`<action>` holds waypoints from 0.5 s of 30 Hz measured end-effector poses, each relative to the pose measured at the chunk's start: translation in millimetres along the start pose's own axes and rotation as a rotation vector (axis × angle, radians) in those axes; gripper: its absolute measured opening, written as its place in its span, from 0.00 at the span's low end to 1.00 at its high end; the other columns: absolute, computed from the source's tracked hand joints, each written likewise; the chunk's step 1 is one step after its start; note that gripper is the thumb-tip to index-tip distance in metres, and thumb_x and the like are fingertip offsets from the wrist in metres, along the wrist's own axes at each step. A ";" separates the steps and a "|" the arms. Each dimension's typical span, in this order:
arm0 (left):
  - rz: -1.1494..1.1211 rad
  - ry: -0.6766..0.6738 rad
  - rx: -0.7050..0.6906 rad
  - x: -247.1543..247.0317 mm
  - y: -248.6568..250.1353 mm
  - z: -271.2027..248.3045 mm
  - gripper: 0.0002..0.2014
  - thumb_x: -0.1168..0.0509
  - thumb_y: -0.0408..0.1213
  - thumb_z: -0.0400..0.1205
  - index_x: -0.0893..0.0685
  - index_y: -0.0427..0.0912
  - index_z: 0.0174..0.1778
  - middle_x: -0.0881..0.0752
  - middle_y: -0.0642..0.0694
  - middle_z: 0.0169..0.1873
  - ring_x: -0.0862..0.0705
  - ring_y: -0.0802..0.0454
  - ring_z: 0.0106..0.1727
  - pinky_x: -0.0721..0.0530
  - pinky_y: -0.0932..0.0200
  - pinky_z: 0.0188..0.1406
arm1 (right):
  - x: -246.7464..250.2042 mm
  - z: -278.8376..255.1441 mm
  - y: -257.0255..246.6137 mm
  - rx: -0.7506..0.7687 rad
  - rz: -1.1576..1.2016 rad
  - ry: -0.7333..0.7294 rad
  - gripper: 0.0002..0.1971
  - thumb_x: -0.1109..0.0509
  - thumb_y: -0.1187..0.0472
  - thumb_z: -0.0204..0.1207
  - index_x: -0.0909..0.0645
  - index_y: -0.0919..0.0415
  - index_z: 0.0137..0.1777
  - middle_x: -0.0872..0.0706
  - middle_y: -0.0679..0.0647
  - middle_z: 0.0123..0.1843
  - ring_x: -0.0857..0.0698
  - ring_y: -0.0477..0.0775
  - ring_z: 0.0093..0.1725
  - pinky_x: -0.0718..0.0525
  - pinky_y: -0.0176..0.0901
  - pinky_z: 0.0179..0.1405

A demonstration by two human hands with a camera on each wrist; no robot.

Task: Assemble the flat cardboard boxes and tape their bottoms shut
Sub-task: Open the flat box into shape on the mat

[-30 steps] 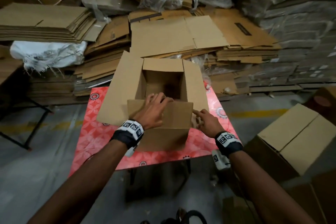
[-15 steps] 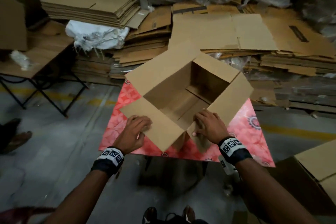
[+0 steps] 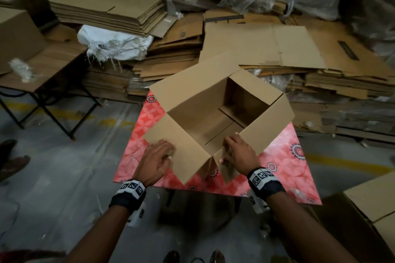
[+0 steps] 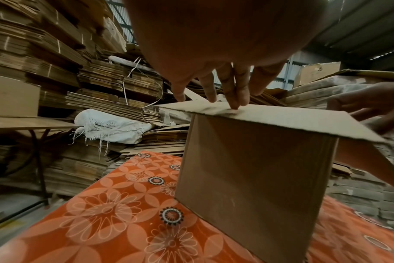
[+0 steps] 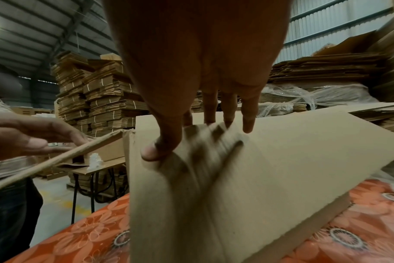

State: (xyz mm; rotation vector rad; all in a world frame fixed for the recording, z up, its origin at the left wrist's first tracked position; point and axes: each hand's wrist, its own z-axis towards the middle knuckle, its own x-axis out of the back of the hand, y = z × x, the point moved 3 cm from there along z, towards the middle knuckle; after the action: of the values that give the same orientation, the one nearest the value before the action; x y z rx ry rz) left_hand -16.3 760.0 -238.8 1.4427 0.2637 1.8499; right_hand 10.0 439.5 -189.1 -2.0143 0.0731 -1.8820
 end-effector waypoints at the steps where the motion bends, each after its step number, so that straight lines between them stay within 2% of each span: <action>1: 0.018 0.004 -0.012 -0.9 1.1 1.9 0.16 0.37 0.41 0.82 0.14 0.49 0.65 0.16 0.55 0.69 0.28 0.56 0.80 0.34 0.44 0.77 | -0.6 0.4 -0.5 -0.007 0.007 -0.003 0.25 0.19 0.48 0.71 0.24 0.53 0.63 0.23 0.54 0.67 0.20 0.64 0.67 0.19 0.53 0.60; 5: 0.051 -0.001 -0.016 -6.9 -0.9 10.9 0.15 0.37 0.45 0.83 0.14 0.47 0.63 0.16 0.53 0.66 0.22 0.51 0.75 0.25 0.45 0.72 | -1.9 3.6 -2.0 -0.029 0.010 -0.021 0.28 0.17 0.46 0.70 0.25 0.53 0.63 0.23 0.56 0.68 0.20 0.66 0.68 0.18 0.55 0.62; 10: 0.046 0.010 -0.049 -3.5 6.3 20.4 0.11 0.34 0.39 0.83 0.13 0.43 0.59 0.14 0.51 0.59 0.17 0.49 0.62 0.23 0.55 0.65 | -3.9 5.0 -2.1 -0.036 0.011 -0.005 0.26 0.18 0.47 0.70 0.26 0.51 0.62 0.24 0.54 0.69 0.17 0.64 0.64 0.18 0.53 0.59; 15: 0.052 -0.001 -0.046 2.4 11.8 22.2 0.10 0.31 0.32 0.81 0.13 0.41 0.58 0.14 0.49 0.57 0.17 0.50 0.58 0.21 0.55 0.60 | -3.9 4.8 -3.3 -0.026 -0.011 -0.001 0.27 0.18 0.46 0.71 0.24 0.52 0.66 0.22 0.54 0.71 0.20 0.63 0.69 0.19 0.53 0.63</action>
State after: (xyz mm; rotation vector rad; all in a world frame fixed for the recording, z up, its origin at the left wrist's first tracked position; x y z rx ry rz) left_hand -1.7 747.3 -222.6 1.4318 0.1836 1.8843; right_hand 13.6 444.9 -191.9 -2.0364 0.0874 -1.8966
